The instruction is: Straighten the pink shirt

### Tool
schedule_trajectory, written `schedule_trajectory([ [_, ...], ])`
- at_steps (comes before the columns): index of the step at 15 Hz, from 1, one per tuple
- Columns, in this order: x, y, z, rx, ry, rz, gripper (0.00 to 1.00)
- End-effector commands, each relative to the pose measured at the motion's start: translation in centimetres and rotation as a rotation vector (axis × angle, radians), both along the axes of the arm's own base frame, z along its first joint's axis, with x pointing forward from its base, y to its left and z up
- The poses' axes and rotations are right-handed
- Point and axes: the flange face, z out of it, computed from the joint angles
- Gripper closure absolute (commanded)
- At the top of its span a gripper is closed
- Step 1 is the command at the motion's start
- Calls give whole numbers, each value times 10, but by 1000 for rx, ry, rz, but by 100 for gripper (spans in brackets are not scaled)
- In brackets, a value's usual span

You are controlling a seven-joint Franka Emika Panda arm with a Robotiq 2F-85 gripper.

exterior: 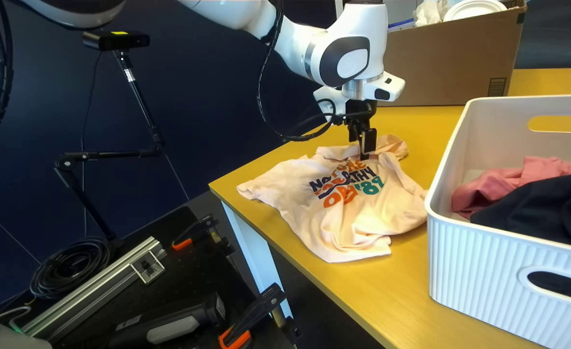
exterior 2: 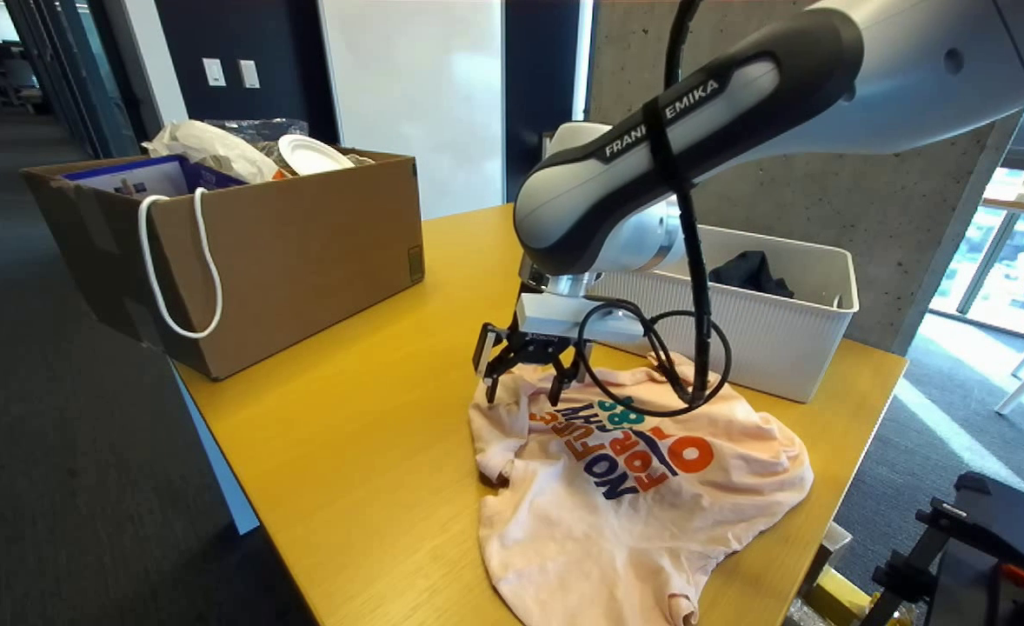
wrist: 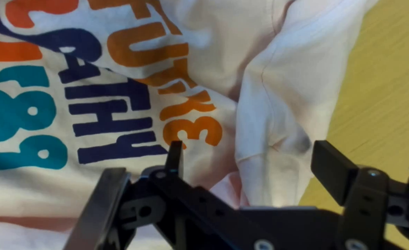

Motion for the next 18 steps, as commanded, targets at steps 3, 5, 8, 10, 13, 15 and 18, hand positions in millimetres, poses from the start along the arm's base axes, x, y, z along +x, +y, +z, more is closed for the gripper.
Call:
schedule_trajectory([
  [3, 10, 12, -3, -8, -19, 5, 47],
  [5, 9, 16, 0, -10, -19, 9, 63],
  [8, 9, 15, 12, -33, -23, 17, 86],
  [10, 16, 9, 19, -53, -29, 28, 99],
  [13, 27, 0, 28, -98, -59, 51, 100],
  [15, 33, -4, 31, -114, -71, 69, 99],
  [18, 40, -2, 28, -125, -95, 122, 99],
])
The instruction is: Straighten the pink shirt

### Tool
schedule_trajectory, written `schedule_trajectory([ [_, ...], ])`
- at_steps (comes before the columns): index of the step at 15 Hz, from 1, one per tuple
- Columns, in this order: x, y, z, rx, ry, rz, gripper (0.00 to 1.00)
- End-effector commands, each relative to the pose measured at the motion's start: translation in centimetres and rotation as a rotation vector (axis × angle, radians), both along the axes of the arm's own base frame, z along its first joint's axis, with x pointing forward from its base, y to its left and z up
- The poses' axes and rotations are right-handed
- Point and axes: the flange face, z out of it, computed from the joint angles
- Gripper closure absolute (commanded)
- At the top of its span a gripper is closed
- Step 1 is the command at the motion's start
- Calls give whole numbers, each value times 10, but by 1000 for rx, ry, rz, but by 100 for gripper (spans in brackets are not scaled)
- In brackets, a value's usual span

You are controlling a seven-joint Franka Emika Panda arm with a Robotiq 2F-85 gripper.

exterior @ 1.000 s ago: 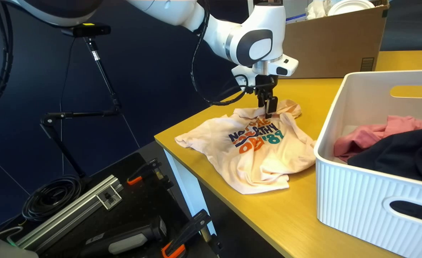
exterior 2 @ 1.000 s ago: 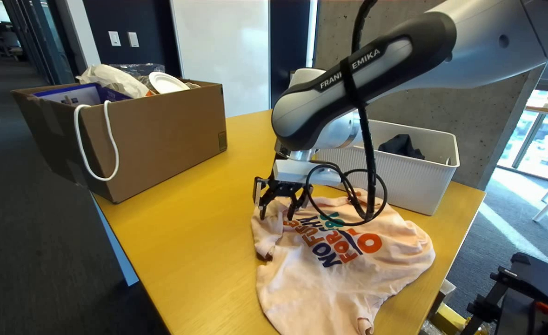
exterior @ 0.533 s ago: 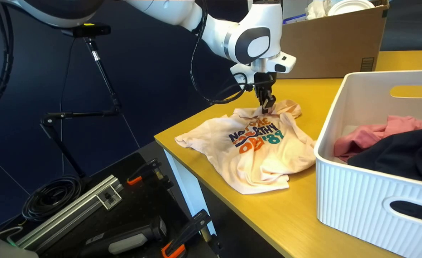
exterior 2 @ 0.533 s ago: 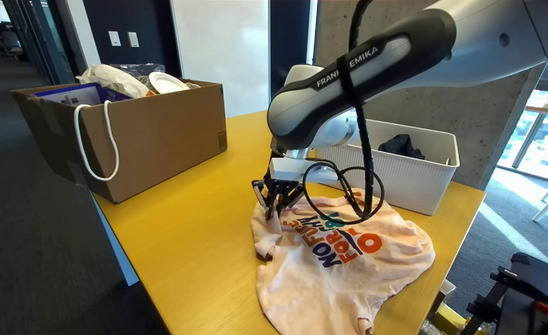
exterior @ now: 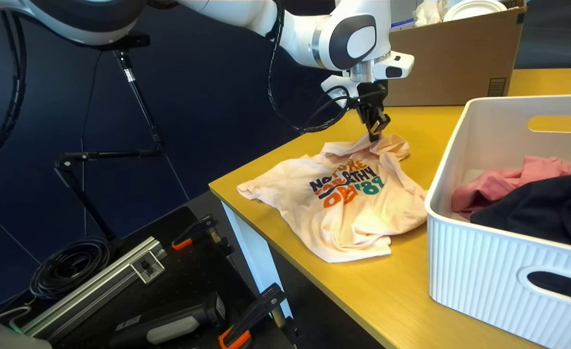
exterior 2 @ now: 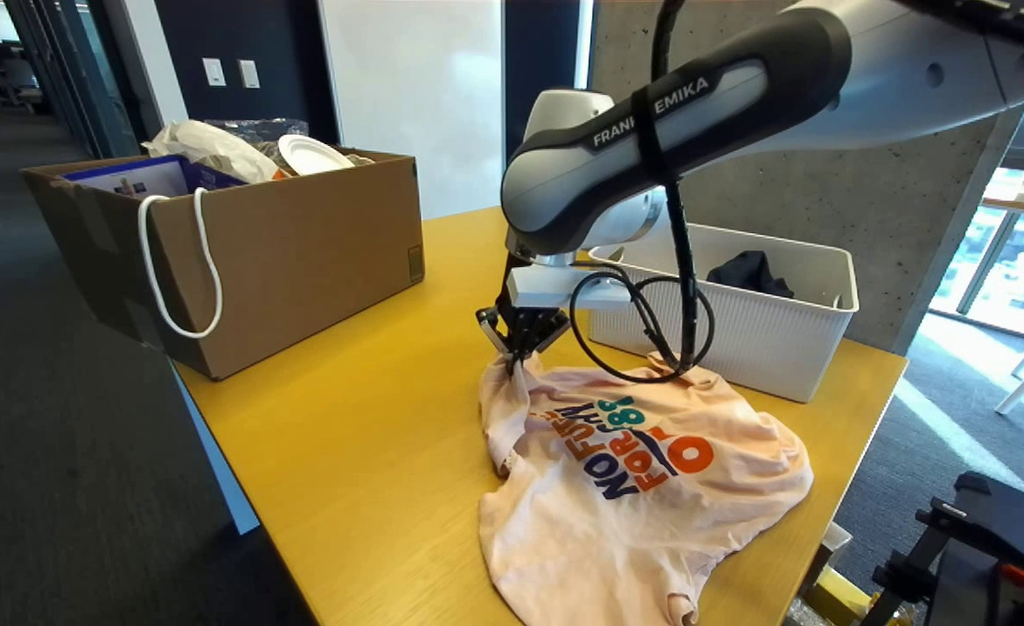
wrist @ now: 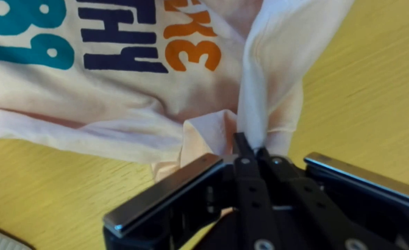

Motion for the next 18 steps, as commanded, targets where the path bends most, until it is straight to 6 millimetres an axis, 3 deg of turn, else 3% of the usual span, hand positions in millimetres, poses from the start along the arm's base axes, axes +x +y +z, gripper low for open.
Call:
schedule_trajectory([
  [1, 13, 5, -5, -13, -26, 70, 99],
  [6, 21, 15, -16, -3, -101, 146, 99],
  [12, 24, 46, 12, 44, -204, 212, 99],
  [15, 26, 50, 7, 73, -201, 225, 99],
  [16, 26, 52, 6, 77, -203, 227, 72],
  [18, 26, 55, 7, 79, -206, 241, 64],
])
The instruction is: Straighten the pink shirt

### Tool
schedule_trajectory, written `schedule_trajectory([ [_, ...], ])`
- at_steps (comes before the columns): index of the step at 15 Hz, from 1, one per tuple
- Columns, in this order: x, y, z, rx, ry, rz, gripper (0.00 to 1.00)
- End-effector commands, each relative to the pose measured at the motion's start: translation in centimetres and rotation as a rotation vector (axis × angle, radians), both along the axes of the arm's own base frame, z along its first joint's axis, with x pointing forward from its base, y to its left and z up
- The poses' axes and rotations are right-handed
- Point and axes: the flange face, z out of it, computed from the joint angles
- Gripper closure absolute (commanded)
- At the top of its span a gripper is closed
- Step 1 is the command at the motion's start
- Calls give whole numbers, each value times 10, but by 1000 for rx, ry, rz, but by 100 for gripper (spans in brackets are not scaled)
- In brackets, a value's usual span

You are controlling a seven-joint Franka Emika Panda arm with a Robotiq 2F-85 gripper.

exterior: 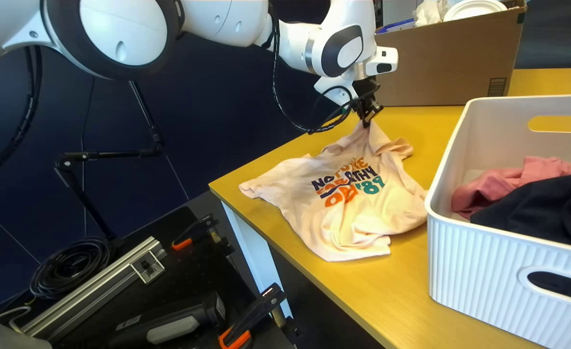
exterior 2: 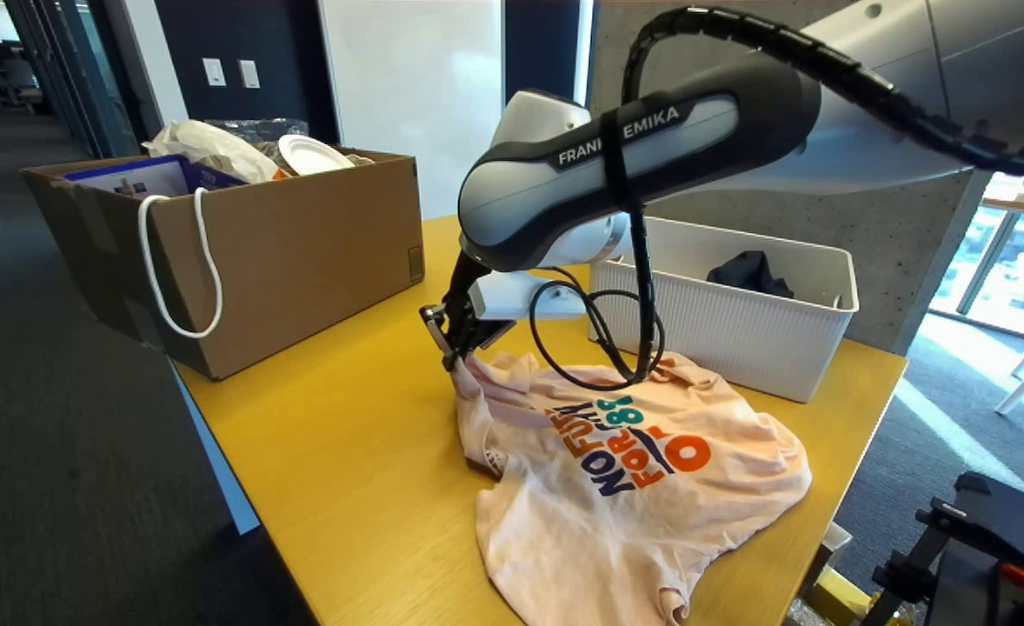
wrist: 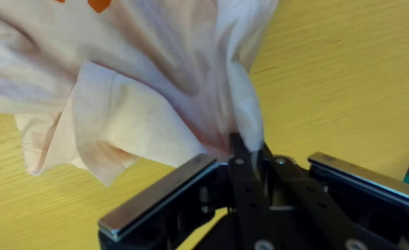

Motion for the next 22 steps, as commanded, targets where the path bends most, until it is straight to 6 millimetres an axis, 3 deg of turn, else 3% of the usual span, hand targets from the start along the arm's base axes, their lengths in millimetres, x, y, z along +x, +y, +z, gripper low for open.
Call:
schedule_trajectory([
  [1, 3, 3, 5, 26, -27, 31, 58],
  [5, 4, 4, 16, 21, -59, 49, 29],
  [9, -2, 3, 53, 30, -23, 12, 1],
  [13, -15, 1, 64, 25, 65, -31, 0],
  [16, -24, -8, 51, 42, 163, -80, 0],
  [22, -36, -48, 24, 33, 279, -203, 0],
])
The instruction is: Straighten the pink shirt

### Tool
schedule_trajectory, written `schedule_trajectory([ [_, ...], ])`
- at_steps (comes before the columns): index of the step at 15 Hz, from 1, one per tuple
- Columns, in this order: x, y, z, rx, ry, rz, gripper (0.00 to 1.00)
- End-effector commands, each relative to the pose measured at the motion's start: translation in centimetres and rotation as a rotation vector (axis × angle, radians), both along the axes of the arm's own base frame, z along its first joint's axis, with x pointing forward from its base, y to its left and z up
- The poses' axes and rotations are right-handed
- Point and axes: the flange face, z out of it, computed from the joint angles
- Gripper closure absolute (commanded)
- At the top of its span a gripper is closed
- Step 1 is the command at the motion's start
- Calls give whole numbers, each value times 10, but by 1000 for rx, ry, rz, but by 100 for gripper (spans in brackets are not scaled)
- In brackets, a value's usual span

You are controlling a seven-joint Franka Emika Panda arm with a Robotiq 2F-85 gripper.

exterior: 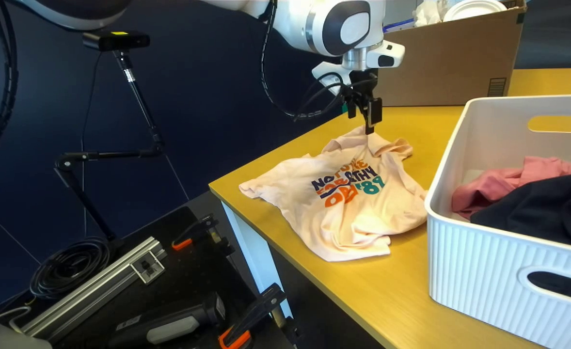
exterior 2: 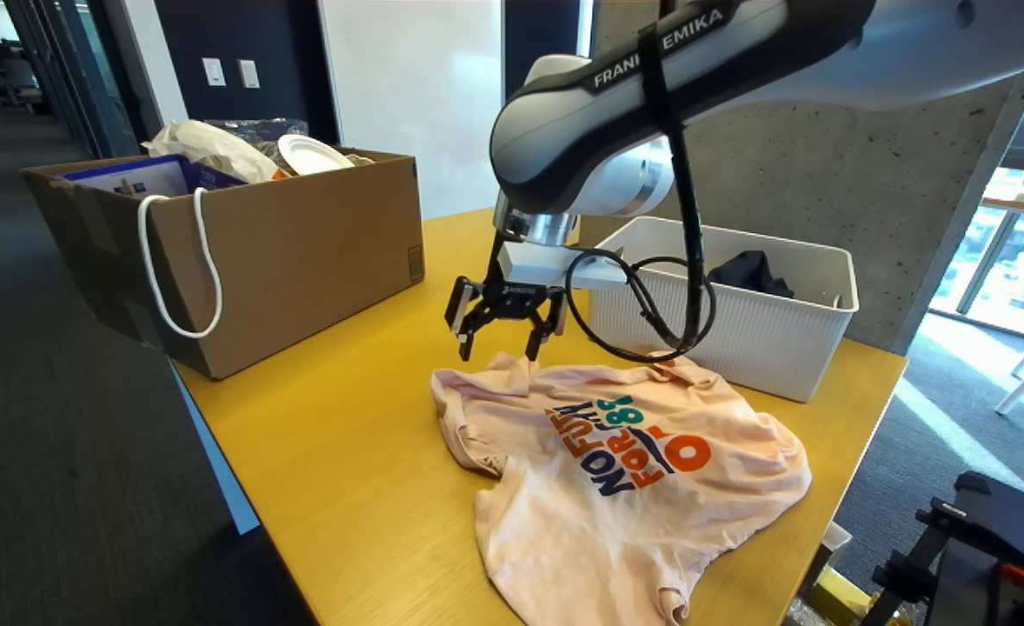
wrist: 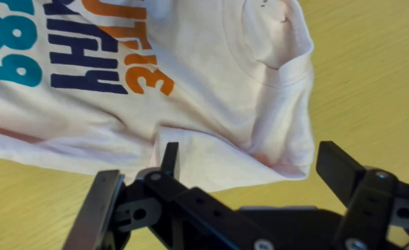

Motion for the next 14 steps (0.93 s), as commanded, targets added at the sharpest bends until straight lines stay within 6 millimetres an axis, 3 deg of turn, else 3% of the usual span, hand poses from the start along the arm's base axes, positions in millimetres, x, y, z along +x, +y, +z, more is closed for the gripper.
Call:
schedule_trajectory([
  [1, -12, -20, -3, 7, 74, -75, 0],
  [6, -15, -33, -24, 6, 127, -111, 0],
  [14, -7, -58, -41, -9, 126, -179, 0],
])
